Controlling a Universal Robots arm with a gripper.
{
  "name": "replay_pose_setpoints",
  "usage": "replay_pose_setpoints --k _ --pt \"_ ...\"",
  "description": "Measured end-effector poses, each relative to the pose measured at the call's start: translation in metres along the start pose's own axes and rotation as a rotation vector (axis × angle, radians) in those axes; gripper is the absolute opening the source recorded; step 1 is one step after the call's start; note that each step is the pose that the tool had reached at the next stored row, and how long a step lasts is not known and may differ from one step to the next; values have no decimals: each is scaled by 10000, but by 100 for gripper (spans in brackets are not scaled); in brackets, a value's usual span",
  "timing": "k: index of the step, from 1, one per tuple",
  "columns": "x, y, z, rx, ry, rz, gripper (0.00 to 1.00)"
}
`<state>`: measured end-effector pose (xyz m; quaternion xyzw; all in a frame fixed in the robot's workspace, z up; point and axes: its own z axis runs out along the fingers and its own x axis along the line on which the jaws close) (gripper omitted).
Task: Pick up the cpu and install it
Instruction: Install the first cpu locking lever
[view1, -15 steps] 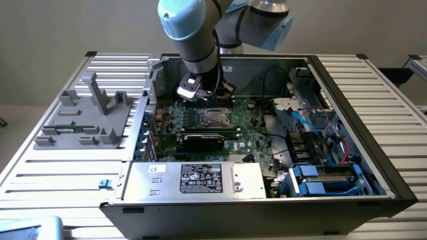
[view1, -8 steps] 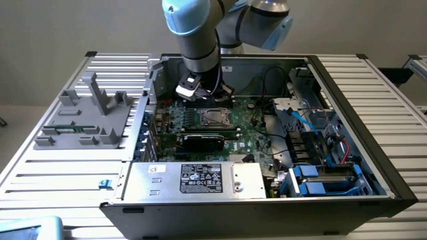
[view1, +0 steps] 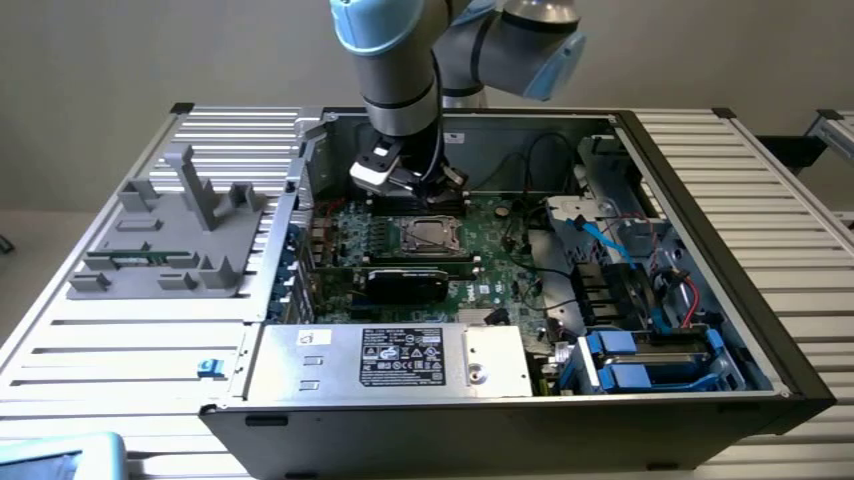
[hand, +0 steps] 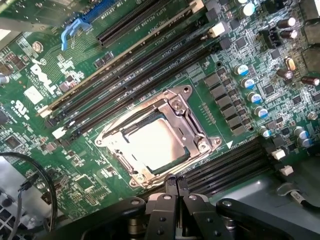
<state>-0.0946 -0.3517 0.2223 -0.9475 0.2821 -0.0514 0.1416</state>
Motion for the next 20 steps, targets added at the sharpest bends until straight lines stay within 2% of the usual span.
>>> replay_pose_setpoints --k 3,10,15,16,20 --pt "2 -21 -64 -114 0 -3 12" --pt "13 -93 -283 -299 70 -29 12" --pt "16 -124 -378 -521 113 -50 12" --pt "16 -127 -386 -575 110 -52 12" --pt "16 -131 -404 -934 76 -106 12"
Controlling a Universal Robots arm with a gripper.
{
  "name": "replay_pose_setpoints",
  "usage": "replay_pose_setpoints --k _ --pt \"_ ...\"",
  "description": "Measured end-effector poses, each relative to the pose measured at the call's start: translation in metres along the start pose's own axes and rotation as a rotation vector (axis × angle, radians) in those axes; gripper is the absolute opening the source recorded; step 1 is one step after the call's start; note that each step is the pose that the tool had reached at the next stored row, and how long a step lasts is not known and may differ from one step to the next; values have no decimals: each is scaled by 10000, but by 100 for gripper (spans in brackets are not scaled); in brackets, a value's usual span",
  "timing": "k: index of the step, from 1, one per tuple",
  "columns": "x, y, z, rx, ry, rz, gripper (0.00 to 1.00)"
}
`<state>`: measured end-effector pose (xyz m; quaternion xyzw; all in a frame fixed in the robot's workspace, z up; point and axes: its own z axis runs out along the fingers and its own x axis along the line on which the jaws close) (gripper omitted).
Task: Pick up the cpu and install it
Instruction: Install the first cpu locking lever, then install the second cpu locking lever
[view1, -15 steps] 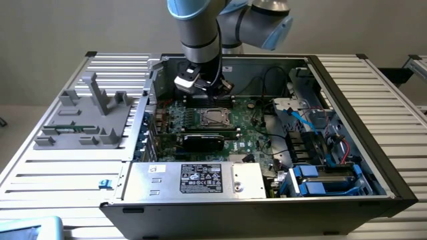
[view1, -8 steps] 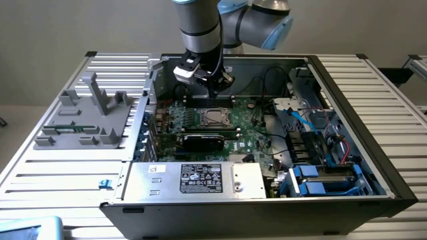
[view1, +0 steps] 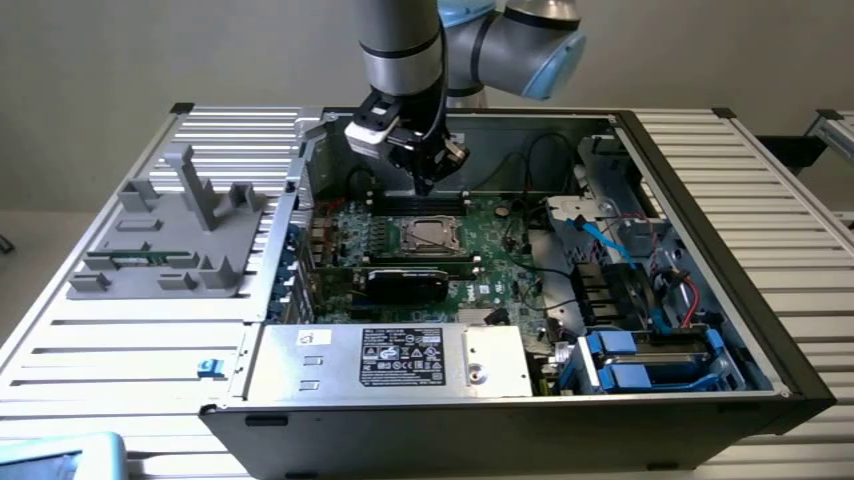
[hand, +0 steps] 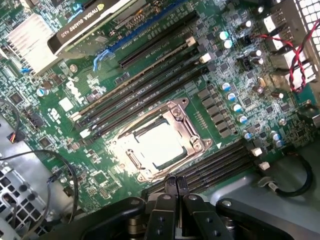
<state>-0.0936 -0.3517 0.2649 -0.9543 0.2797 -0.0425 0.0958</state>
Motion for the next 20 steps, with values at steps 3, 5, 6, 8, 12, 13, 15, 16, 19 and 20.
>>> replay_pose_setpoints --k 3,5,6,8,12,13,15,16,19,20 --pt "0 -3 -9 -172 -30 -88 12" --pt "-1 -5 -9 -173 -30 -91 12" --pt "-2 -6 -8 -173 -30 -91 12" --pt "-3 -8 -8 -173 -30 -90 12" --pt "-6 -13 -7 -172 -30 -89 12" --pt "-7 -14 -6 -172 -30 -89 12" --pt "-8 -15 -6 -172 -30 -89 12" --pt "-8 -15 -6 -172 -30 -90 12" --pt "-9 -15 -6 -168 -61 -244 12" --pt "-9 -15 -6 -163 -97 -420 12"
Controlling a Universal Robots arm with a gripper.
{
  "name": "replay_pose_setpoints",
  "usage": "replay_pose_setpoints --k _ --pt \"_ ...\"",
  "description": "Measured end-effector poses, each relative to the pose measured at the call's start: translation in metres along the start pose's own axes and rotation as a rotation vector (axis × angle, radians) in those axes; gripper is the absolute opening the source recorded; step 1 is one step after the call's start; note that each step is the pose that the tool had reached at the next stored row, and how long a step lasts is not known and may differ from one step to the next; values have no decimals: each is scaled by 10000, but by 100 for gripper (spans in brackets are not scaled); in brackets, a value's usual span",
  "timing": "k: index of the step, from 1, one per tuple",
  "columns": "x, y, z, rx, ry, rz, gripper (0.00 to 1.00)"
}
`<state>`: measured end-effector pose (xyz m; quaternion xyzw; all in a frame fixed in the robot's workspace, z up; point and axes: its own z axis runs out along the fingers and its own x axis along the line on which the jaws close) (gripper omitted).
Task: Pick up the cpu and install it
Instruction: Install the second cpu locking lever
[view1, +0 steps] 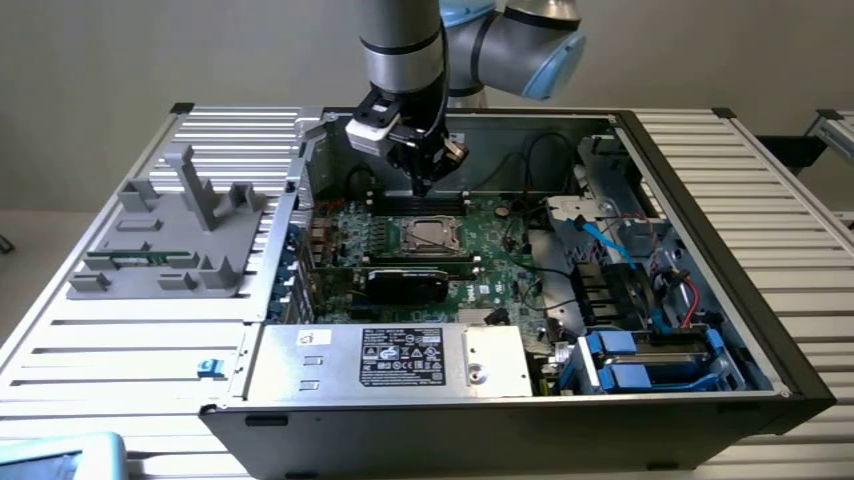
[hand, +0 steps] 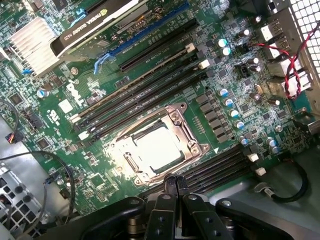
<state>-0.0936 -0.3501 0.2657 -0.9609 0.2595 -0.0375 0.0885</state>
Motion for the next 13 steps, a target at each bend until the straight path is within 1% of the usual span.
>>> replay_pose_setpoints --k 13 --pt "0 0 0 62 -447 -2317 12"
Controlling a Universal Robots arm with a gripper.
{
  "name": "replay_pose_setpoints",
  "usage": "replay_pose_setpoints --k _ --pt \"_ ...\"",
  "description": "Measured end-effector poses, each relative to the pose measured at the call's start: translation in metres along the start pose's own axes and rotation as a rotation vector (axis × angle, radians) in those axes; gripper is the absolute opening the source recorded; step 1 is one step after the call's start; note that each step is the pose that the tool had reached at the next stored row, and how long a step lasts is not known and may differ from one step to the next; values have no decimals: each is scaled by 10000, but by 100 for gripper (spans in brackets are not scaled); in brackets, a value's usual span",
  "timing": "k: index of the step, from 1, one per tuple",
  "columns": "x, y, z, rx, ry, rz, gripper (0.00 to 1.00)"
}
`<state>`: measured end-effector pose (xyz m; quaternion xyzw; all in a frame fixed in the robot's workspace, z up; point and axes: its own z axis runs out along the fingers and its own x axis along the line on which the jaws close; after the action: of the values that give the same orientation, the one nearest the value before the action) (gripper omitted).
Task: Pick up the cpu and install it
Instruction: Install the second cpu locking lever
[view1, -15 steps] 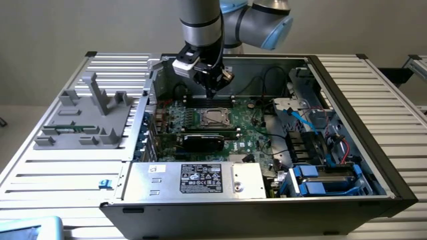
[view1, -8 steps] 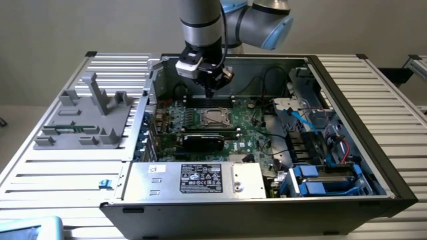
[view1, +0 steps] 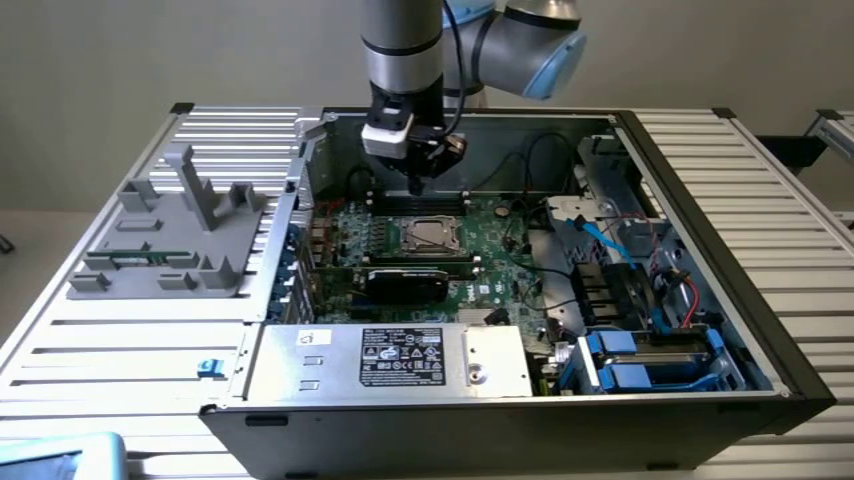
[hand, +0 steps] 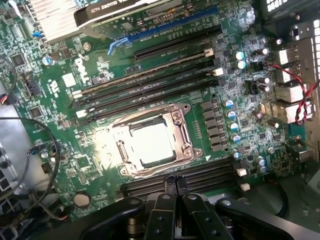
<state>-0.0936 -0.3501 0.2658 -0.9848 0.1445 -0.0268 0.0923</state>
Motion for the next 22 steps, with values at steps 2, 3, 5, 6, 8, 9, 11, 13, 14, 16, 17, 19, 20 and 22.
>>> replay_pose_setpoints --k 2,3,5,6,8,9,11,13,14,16,17,19,20,22 --pt "0 0 0 9 -68 -353 12" --pt "0 0 -1 13 -104 -540 12" --pt "0 0 -1 20 -172 -893 12" --pt "0 0 0 18 -202 -1062 12" --pt "-1 0 0 7 -229 -1172 12" --pt "-1 0 0 7 -228 -1172 12" --pt "-1 0 0 3 -231 -1174 12" --pt "0 -1 -4 -59 -220 -1203 12" --pt "-1 -1 -8 -169 -202 -1252 12" --pt "-2 -1 -11 -440 -158 -1375 12" --pt "-2 -2 -15 -479 -157 -1416 12" --pt "1 6 -21 -487 -163 -1461 12" --pt "6 23 -27 -490 -174 -1465 12" --pt "21 72 -37 -490 -219 -1457 12"
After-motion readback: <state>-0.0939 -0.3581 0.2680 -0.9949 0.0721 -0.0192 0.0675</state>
